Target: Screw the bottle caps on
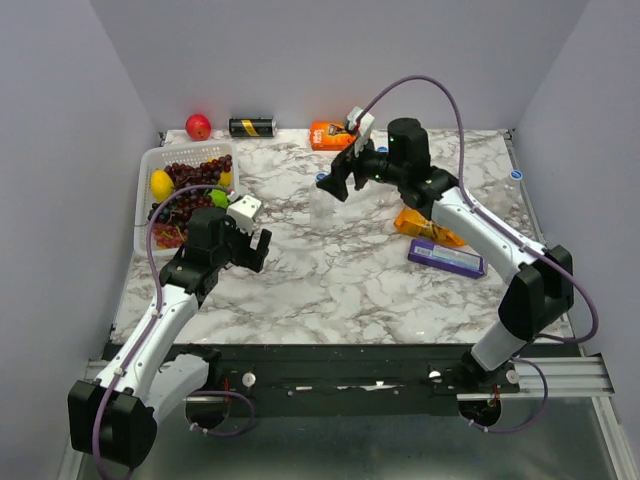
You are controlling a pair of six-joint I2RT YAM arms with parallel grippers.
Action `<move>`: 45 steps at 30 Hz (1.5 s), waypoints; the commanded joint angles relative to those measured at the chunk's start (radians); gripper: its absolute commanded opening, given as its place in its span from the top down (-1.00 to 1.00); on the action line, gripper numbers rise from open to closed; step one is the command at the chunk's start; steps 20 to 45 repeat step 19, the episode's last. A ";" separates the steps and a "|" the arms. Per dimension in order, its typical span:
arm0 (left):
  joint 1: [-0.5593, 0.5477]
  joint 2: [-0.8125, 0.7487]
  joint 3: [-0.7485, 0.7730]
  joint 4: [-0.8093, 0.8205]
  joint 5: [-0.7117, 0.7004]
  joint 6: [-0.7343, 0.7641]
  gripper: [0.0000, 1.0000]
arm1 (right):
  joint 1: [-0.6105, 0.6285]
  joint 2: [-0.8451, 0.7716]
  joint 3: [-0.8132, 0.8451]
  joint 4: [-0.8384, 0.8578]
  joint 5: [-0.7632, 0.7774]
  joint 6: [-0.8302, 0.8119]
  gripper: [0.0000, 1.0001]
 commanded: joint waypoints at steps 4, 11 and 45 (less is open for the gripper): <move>0.008 0.035 0.042 0.112 0.043 -0.072 -0.97 | 0.001 -0.090 0.112 -0.376 0.632 0.119 -1.00; 0.008 0.121 0.082 0.211 0.084 -0.116 -0.97 | 0.002 -0.178 0.042 -0.435 0.775 0.020 -1.00; 0.008 0.173 0.131 0.338 0.074 -0.171 -0.97 | 0.002 -0.190 0.133 -0.600 0.798 -0.023 -1.00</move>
